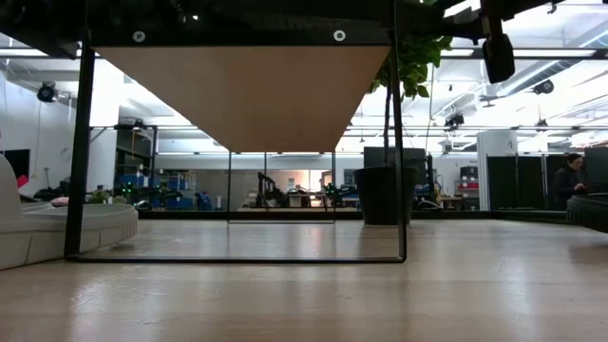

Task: Pick and place slides into the shelf
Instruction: Put the left black slipper on the shelf

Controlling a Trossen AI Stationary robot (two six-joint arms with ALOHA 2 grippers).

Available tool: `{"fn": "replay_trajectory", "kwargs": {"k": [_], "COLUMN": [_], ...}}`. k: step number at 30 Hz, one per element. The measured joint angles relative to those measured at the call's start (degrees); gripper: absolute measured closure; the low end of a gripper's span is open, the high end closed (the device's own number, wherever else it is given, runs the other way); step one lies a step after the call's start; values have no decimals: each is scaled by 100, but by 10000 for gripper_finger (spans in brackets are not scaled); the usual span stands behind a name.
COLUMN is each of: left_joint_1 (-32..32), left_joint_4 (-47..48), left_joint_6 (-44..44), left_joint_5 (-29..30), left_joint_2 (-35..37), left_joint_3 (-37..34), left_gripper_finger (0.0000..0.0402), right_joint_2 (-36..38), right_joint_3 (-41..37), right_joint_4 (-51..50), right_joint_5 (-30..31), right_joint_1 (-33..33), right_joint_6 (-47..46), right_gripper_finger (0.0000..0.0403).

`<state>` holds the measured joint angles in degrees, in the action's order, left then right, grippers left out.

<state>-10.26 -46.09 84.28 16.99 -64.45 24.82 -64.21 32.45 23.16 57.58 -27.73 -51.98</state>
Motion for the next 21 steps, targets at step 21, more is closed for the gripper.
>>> {"fn": "replay_trajectory", "kwargs": {"k": [21], "left_joint_1": [-4], "left_joint_4": [-23], "left_joint_6": [-963], "left_joint_5": [208], "left_joint_2": [11], "left_joint_3": [11], "left_gripper_finger": [267], "right_joint_2": [260], "right_joint_3": [7], "right_joint_4": [39], "right_joint_5": [-37], "right_joint_1": [2], "right_joint_6": [600], "right_gripper_finger": [360]}}
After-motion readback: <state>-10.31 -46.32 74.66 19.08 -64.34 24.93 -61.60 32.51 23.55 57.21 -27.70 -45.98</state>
